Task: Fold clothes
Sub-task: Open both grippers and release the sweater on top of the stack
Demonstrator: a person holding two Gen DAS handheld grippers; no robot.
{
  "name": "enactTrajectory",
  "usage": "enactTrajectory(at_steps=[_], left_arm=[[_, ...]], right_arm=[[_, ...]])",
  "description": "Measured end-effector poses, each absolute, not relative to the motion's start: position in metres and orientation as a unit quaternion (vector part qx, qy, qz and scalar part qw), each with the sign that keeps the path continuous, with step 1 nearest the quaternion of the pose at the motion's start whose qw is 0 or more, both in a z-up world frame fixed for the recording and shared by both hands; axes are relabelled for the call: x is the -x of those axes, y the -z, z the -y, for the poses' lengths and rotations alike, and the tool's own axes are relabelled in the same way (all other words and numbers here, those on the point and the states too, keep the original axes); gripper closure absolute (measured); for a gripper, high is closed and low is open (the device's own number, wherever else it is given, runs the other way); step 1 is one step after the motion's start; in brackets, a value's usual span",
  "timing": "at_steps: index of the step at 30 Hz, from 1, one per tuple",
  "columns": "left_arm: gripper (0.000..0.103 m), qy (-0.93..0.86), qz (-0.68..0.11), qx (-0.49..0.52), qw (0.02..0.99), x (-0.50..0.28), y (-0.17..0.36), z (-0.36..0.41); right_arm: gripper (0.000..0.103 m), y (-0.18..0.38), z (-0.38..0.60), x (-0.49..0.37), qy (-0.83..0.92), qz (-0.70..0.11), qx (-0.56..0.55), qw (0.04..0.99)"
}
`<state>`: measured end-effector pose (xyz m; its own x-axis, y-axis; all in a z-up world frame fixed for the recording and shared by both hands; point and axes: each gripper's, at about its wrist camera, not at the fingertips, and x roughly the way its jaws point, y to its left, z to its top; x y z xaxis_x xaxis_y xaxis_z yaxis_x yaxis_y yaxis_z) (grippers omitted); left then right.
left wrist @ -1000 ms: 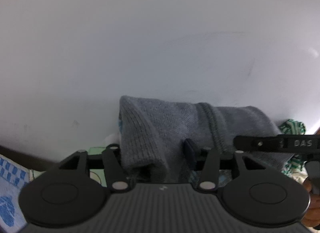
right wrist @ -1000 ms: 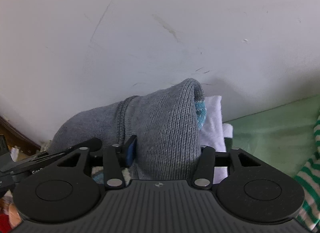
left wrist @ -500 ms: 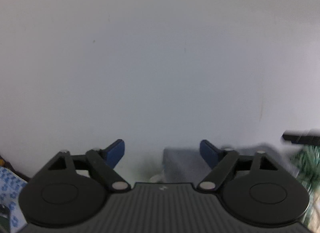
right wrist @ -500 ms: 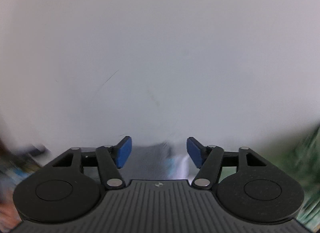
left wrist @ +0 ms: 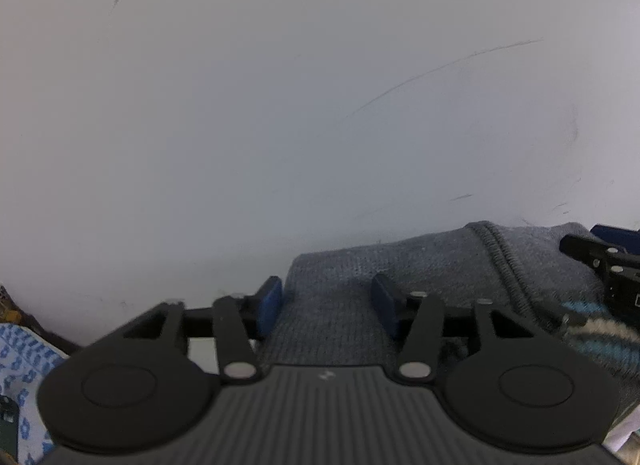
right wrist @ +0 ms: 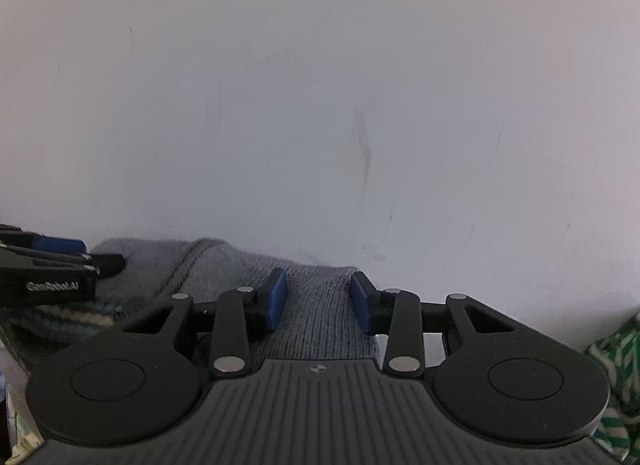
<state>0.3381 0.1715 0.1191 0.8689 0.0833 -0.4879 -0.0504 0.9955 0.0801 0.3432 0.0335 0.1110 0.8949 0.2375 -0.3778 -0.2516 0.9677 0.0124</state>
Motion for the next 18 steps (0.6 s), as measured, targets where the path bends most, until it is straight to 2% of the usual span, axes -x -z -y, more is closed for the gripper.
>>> enactTrajectory(at_steps=[10, 16, 17, 18], left_arm=[[0.047, -0.019, -0.222, -0.005, 0.975, -0.324, -0.09, -0.173], [0.047, -0.028, -0.232, -0.045, 0.971, -0.326, -0.095, -0.158], [0.046, -0.031, -0.235, -0.051, 0.97, -0.326, -0.098, -0.155], [0.04, -0.037, -0.236, -0.056, 0.969, -0.325, -0.104, -0.152]], right_arm=[[0.062, -0.083, -0.052, -0.33, -0.117, -0.167, -0.015, 0.979], [0.062, -0.092, -0.067, -0.327, -0.116, -0.177, -0.012, 0.977], [0.061, -0.099, -0.07, -0.327, -0.117, -0.185, -0.011, 0.976], [0.061, -0.105, -0.072, -0.327, -0.117, -0.193, -0.009, 0.974]])
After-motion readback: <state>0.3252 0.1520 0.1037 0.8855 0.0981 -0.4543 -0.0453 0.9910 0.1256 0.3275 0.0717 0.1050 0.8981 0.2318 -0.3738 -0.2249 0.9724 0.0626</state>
